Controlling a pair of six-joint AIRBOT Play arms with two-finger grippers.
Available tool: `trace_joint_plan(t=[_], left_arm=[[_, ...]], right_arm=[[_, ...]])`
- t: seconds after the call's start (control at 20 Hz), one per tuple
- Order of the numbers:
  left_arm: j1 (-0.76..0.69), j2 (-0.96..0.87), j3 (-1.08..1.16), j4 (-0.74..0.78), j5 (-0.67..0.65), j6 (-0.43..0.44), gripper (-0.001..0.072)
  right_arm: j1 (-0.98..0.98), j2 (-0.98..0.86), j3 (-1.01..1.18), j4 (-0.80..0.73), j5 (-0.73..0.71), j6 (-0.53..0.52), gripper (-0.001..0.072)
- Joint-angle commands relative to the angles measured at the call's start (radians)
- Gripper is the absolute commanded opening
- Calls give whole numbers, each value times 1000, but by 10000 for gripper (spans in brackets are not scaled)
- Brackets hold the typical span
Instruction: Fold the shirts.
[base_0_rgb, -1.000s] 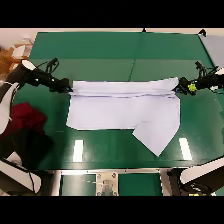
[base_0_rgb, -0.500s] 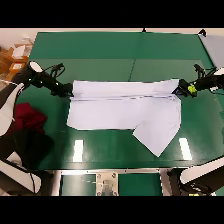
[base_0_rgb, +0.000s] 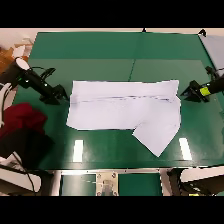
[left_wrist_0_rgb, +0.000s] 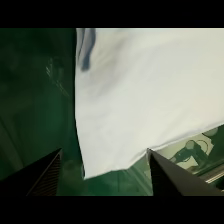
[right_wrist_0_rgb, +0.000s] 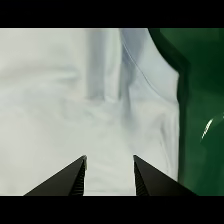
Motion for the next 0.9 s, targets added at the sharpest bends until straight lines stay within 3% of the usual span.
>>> trace_joint_plan(t=[0.0, 0.35, 0.45, 0.55, 0.75, 0.8, 0.85], left_arm=[[21, 210, -262, 33, 44, -31, 596], [-24, 647, -831, -100, 415, -74, 596], [-111, 668, -913, -200, 551, -84, 596], [-261, 660, -986, -334, 790, -102, 596], [-421, 660, -1011, -356, 1112, -237, 594], [-439, 659, -1011, -356, 1139, -263, 572], [-457, 651, -1011, -360, 1152, -269, 466]], right_arm=[[-110, 206, -258, -29, -14, 11, 355], [-420, 509, -755, 17, -138, -46, 355], [-442, 546, -843, 61, -188, -68, 355], [-436, 553, -912, 104, -225, -68, 356], [-436, 552, -1032, 251, -295, -124, 408], [-435, 552, -1056, 263, -307, -128, 425], [-427, 552, -1079, 266, -320, -128, 426]])
